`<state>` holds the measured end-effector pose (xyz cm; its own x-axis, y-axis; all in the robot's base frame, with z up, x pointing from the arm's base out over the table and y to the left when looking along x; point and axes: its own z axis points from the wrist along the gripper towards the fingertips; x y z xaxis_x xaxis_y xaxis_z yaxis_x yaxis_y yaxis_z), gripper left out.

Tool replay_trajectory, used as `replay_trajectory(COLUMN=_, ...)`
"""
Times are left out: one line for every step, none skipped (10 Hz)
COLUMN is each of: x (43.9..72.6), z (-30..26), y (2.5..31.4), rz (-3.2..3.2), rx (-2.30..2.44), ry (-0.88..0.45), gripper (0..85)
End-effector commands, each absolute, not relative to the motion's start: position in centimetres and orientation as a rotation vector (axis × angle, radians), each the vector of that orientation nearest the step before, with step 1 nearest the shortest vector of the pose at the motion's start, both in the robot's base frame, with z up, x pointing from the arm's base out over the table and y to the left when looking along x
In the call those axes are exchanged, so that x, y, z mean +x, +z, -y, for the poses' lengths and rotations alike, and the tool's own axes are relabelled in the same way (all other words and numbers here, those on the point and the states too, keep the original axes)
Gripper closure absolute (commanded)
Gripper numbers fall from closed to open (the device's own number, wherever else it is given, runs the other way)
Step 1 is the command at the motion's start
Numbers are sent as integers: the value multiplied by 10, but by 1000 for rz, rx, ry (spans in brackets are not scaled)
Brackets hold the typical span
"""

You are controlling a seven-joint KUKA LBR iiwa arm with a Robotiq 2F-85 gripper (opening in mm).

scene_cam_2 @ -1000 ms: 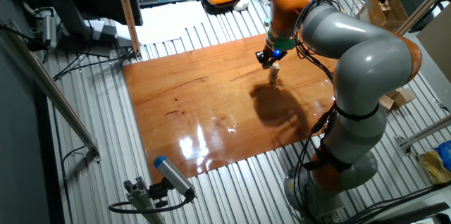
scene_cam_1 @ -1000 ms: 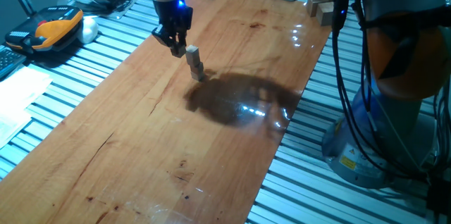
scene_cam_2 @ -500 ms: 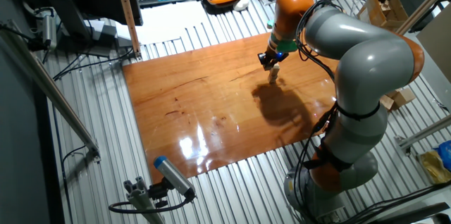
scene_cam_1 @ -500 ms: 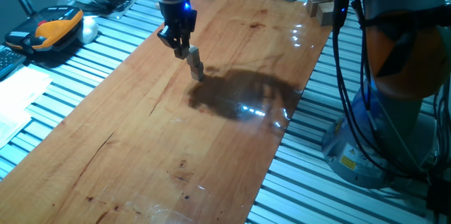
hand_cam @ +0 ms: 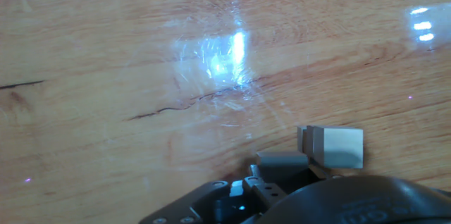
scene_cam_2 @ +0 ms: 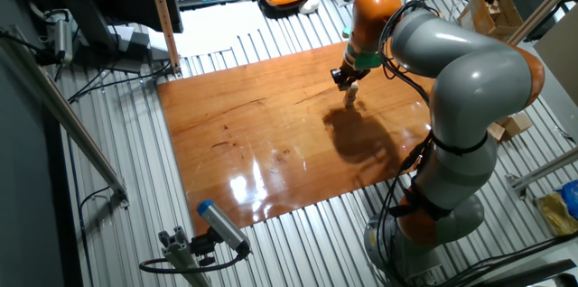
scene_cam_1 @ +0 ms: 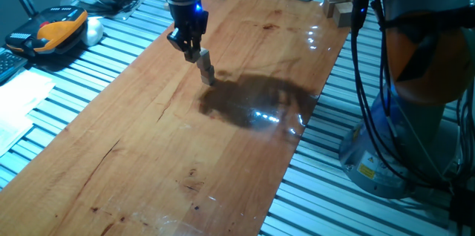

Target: Stack the blocks in a vertical line of five

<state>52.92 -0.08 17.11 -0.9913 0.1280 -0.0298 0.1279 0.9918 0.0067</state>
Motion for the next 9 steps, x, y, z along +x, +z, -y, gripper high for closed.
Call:
replay_trajectory(x=529, z=1, y=171, rz=-3114, rx=231, ry=10, gripper=850)
replay_trajectory(x=529, z=1, y=171, rz=-3124, rx=254, ry=43, gripper=850)
replay_trajectory(x=529, z=1, y=171, rz=-3131, rx=286, ry=54, gripper=850)
replay_trajectory(x=529, z=1, y=171, rz=-3144, rx=319, ry=57, gripper=850)
replay_trajectory(x=529, z=1, y=171, rz=-3146, rx=347, ry=-46, gripper=850)
replay_trajectory(x=529, z=1, y=171, rz=-3139, rx=369, ry=-91, gripper=850)
replay_trajectory(x=529, z=1, y=171, rz=-3133, rx=378, ry=-99, gripper=850)
replay_trajectory(x=529, z=1, y=171, rz=-3147, rx=352, ry=-61, gripper=850)
replay_trajectory(x=529, z=1, y=171, rz=-3156, rx=334, ry=-23, gripper=850)
